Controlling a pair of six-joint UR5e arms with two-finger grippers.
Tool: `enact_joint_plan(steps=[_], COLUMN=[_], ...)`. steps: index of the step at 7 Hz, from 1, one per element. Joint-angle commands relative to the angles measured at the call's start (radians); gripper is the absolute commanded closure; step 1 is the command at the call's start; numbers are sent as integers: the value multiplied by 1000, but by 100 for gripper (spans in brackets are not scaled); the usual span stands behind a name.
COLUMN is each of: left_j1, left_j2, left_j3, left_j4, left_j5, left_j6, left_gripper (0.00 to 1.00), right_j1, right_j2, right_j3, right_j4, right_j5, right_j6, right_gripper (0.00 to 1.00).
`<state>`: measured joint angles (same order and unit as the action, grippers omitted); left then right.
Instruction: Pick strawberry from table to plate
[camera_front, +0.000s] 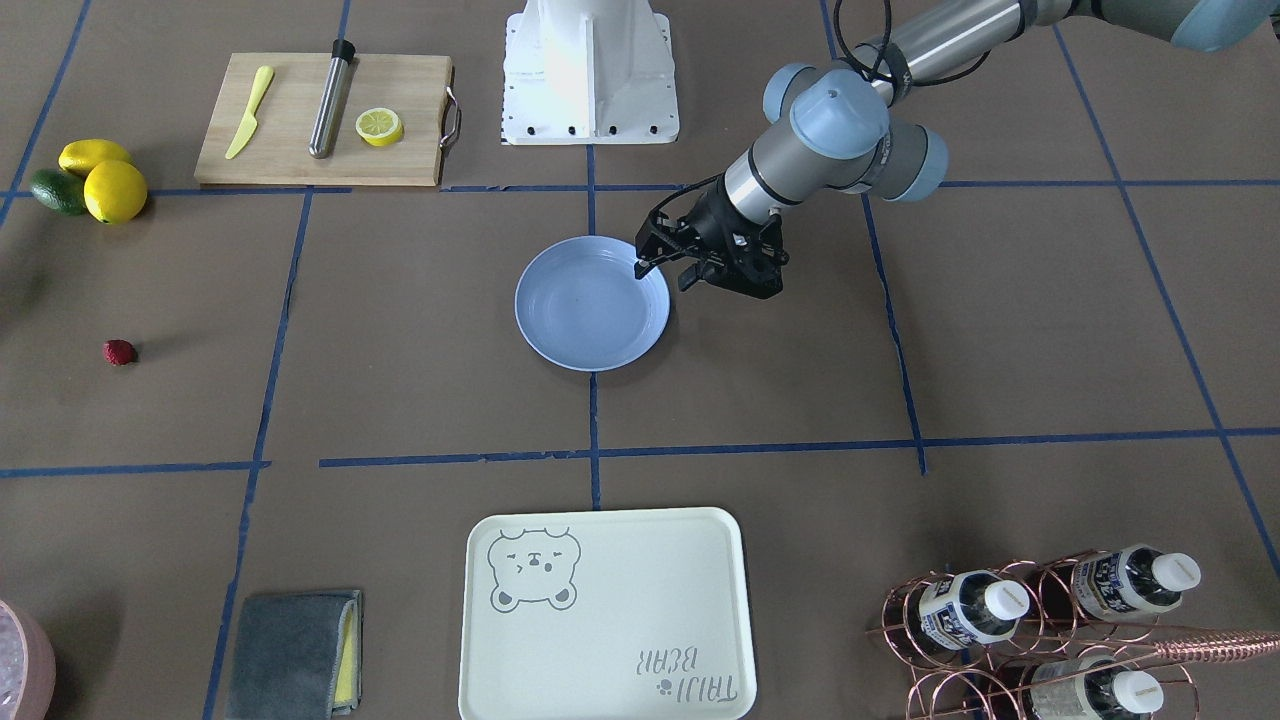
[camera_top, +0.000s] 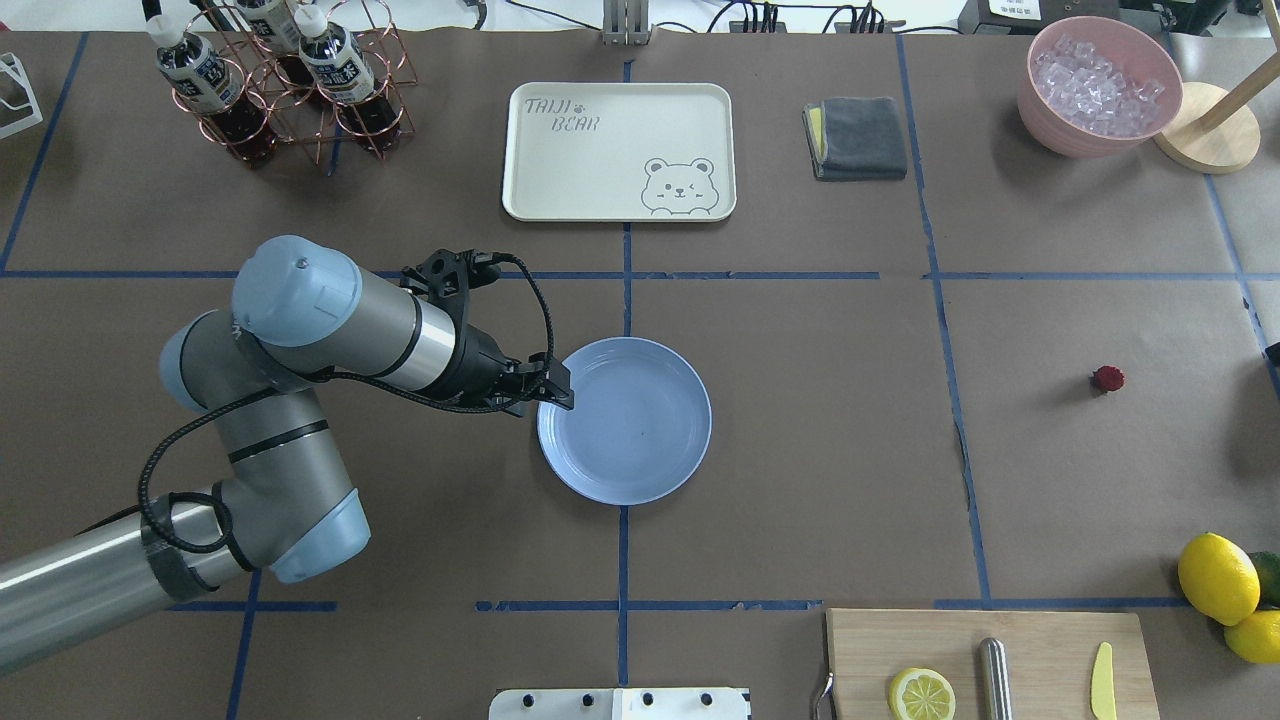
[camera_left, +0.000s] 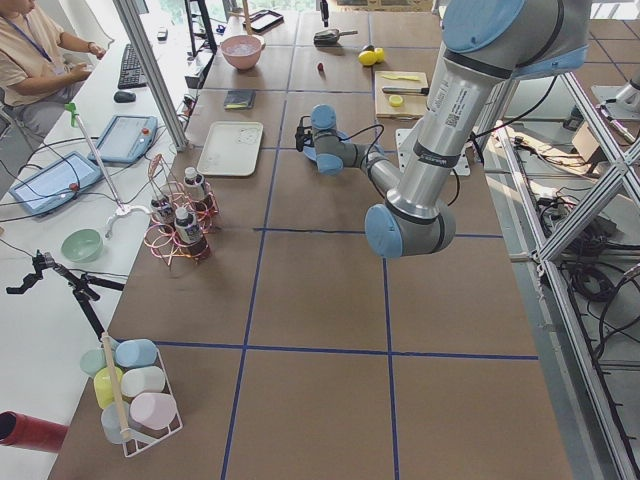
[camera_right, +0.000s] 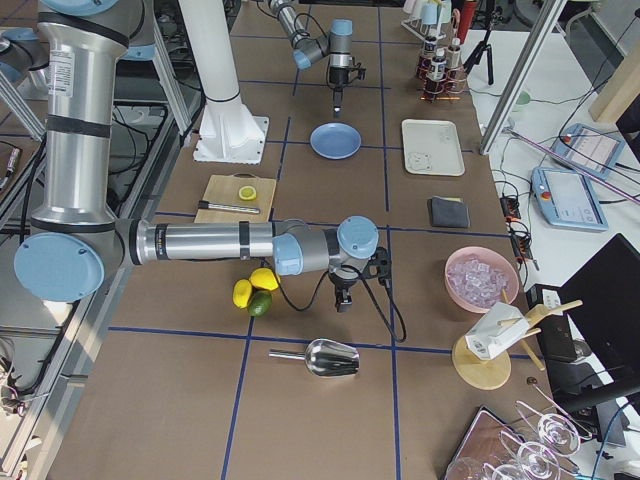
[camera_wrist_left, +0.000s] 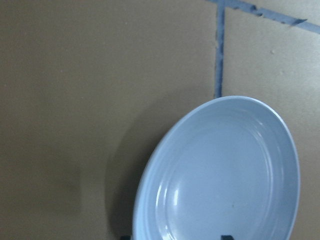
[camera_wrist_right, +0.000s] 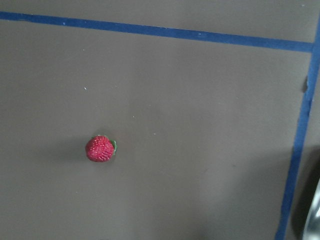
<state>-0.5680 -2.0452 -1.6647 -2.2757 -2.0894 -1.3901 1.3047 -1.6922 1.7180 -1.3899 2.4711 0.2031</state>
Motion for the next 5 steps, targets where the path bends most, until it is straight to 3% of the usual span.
enact_joint_plan(steps=[1, 2, 5], left_j1=[-27, -27, -26], left_j2=[91, 92, 94], left_j3=[-136, -135, -135], left_j4=[19, 19, 19], left_j5=[0, 2, 5], left_j6=[-3, -4, -4], left_gripper=[28, 27, 27], right_j1=[-190, -290, -312], right_j2=[5, 34, 71], right_j3=[-30, -59, -97], right_j4=[308, 424, 431], right_j5=[-94, -195, -239], right_j6=[398, 545, 601], right_gripper=[0, 0, 0])
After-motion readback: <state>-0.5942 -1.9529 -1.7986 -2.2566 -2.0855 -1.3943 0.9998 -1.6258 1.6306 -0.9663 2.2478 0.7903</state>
